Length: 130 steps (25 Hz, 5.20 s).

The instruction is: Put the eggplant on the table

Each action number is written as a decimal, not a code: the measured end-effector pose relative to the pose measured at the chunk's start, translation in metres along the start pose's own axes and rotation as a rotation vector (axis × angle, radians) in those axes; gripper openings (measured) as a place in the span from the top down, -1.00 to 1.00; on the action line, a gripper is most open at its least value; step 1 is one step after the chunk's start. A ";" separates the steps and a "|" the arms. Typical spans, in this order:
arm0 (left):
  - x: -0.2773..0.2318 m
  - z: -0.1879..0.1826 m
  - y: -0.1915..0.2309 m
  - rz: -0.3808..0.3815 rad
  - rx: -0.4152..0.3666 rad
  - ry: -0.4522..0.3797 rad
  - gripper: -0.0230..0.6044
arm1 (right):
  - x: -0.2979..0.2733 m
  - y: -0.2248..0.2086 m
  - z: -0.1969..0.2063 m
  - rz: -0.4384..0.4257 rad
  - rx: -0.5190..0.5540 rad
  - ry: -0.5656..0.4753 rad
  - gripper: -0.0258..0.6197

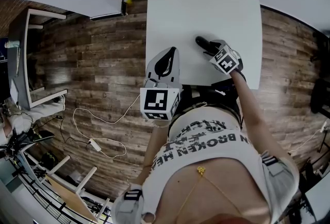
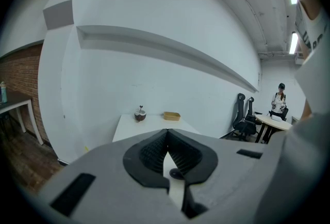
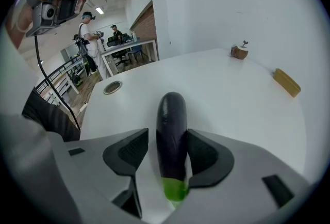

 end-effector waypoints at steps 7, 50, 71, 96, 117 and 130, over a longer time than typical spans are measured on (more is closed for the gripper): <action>-0.001 -0.002 -0.001 0.012 0.001 -0.002 0.91 | 0.006 -0.006 -0.006 0.013 -0.023 -0.020 0.20; -0.044 -0.012 -0.036 0.177 -0.040 0.023 0.91 | 0.099 -0.033 -0.048 0.085 -0.019 -0.258 0.88; -0.060 -0.002 -0.072 0.249 -0.043 0.027 0.91 | 0.191 -0.020 -0.077 0.093 0.011 -0.595 0.90; -0.061 -0.050 -0.104 0.316 -0.116 -0.099 0.91 | 0.312 -0.028 -0.137 0.064 -0.132 -1.022 0.90; -0.052 -0.059 -0.110 0.329 -0.129 -0.112 0.91 | 0.322 -0.028 -0.138 0.104 -0.145 -1.019 0.90; -0.050 -0.057 -0.113 0.333 -0.143 -0.099 0.91 | 0.325 -0.027 -0.137 0.102 -0.154 -1.021 0.90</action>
Point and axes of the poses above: the fingertips, and each gripper's own axes: x backward along the fingers, y to its left, z out of its underside, the point moved 1 cm from there along x, backward along the fingers, and after that the axes turned 10 degrees about z, right-handed, at the moved point
